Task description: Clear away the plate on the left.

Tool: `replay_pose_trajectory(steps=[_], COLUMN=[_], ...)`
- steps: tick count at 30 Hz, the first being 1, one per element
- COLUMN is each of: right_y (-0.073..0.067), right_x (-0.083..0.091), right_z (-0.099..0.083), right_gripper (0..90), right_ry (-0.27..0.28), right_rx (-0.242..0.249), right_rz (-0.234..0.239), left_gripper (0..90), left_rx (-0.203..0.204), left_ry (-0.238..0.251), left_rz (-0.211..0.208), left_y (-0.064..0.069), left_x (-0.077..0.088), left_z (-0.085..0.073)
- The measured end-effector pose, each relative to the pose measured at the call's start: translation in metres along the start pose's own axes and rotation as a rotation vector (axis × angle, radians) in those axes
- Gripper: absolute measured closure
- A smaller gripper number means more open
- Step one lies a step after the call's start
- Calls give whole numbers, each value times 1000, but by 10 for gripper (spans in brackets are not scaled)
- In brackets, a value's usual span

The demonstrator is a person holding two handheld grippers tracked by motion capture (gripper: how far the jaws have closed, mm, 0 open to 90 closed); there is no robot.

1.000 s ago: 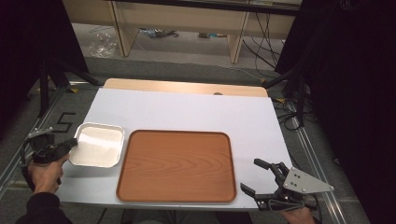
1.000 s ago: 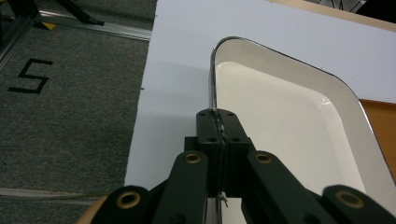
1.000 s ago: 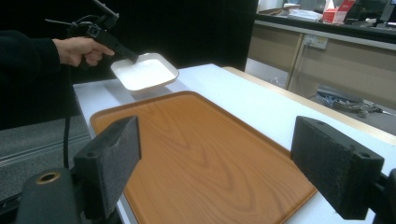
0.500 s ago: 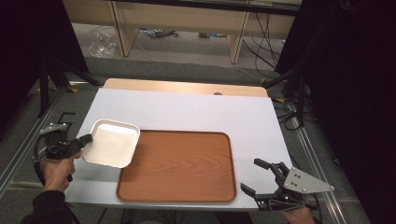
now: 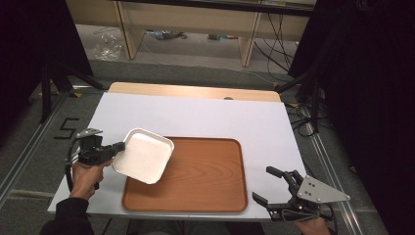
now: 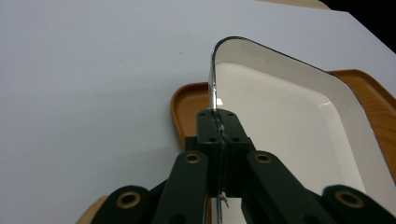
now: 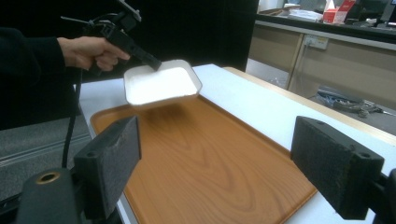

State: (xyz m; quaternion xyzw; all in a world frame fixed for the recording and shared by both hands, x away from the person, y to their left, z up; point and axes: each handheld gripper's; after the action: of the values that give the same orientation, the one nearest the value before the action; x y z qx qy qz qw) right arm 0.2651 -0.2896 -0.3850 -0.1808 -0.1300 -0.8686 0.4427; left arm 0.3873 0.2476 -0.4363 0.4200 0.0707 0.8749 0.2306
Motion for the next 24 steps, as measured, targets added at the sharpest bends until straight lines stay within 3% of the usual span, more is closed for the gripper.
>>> replay_pose_trajectory(steps=[2, 3, 4, 8, 9, 15, 16, 19, 20, 23, 24], right_y=[0, 0, 0, 0, 0, 0, 0, 0, 0, 0, 0], right_x=[-1, 0, 0, 0, 0, 0, -1, -1, -1, -1, -1], right_z=[0, 0, 0, 0, 0, 0, 0, 0, 0, 0, 0], right_gripper=[171, 172, 172, 172, 171, 172, 171, 171, 171, 171, 171], right_ry=[1, -2, 0, -2, 0, -1, 6, 4, 1, 2, 2], right_rx=[6, 2, 1, 11, 1, 1, 5, 7, 6, 3, 3], right_rz=[3, 2, 2, 4, 2, 2, 6, 1, 5, 10, 10], left_gripper=[884, 884, 884, 884, 884, 884, 884, 884, 884, 884, 884], left_rx=[-56, -18, -10, 7, -674, -683, -691, -686, -690, -686, -686], left_ry=[2, -1, -3, -24, -5, -17, -28, -28, -25, -40, -40], left_rz=[-18, -60, -48, -69, 125, 129, 151, 162, 192, 194, 194], left_y=[0, 4, 7, 19, -16, -9, -6, 5, 7, 25, 25], left_x=[-4, -7, -7, -15, -14, -24, -26, -35, -36, -46, -46], left_z=[1, 1, 1, -1, 28, 25, 25, 23, 23, 20, 20])
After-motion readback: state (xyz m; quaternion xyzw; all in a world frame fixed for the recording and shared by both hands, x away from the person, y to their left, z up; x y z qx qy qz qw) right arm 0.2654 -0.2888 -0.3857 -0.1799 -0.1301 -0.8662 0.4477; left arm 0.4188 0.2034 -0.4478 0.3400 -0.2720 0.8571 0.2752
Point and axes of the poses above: each handheld gripper's, and its own axes: x roughly backward along the jaws, z roughly out of its top, y roughly to its right, and after that the axes turned 12 degrees about -y, right-handed
